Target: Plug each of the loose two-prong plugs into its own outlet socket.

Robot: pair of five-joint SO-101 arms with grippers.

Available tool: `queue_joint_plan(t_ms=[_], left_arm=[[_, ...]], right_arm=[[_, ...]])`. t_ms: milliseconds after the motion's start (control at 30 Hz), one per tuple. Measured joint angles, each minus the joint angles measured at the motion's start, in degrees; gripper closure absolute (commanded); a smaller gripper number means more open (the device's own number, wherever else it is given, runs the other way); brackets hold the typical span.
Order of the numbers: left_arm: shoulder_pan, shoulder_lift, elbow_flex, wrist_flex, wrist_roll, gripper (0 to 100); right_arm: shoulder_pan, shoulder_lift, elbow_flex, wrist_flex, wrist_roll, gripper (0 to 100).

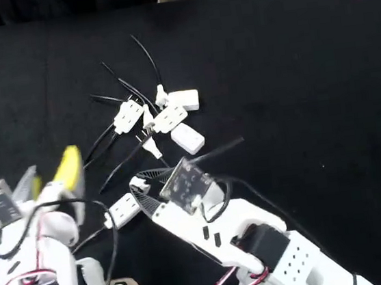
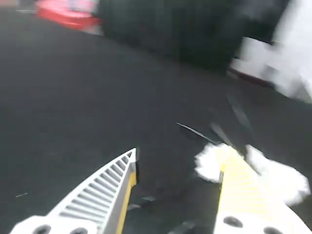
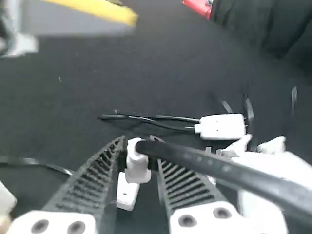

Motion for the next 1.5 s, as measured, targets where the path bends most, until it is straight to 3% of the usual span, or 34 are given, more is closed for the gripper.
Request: queue_joint_plan(t_ms=[100, 167, 333, 700, 1033, 1367, 1500], left_arm=[[-9.9, 0.0, 0.0, 0.6, -0.4, 73], [-13.1, 0.0, 1.6, 0.9, -2.7, 73], [-14.1, 0.2, 9.8, 1.0, -9.3, 73], [-15.2, 0.2, 19.7, 1.1, -16.3, 73], [-26.5, 0.2, 24.3, 1.1, -21.5, 73], [-27.5, 0.2, 24.9, 1.1, -23.7, 73], [-27.5, 0.2, 25.1, 1.1, -23.7, 73]], right_arm=[[0.0, 0.0, 3.2, -4.0, -3.1, 98.6], [0.0, 0.4, 3.5, -4.9, -3.6, 98.6], [0.0, 8.1, 2.0, -5.3, -5.5, 98.6], [-1.0, 40.8, -13.1, -5.5, -8.8, 98.6], [-6.5, 41.5, -14.8, -2.2, -10.6, 98.6], [-2.7, 42.3, -14.8, -1.4, -11.0, 98.6], [-2.7, 46.2, -15.6, -1.4, -16.4, 98.6]])
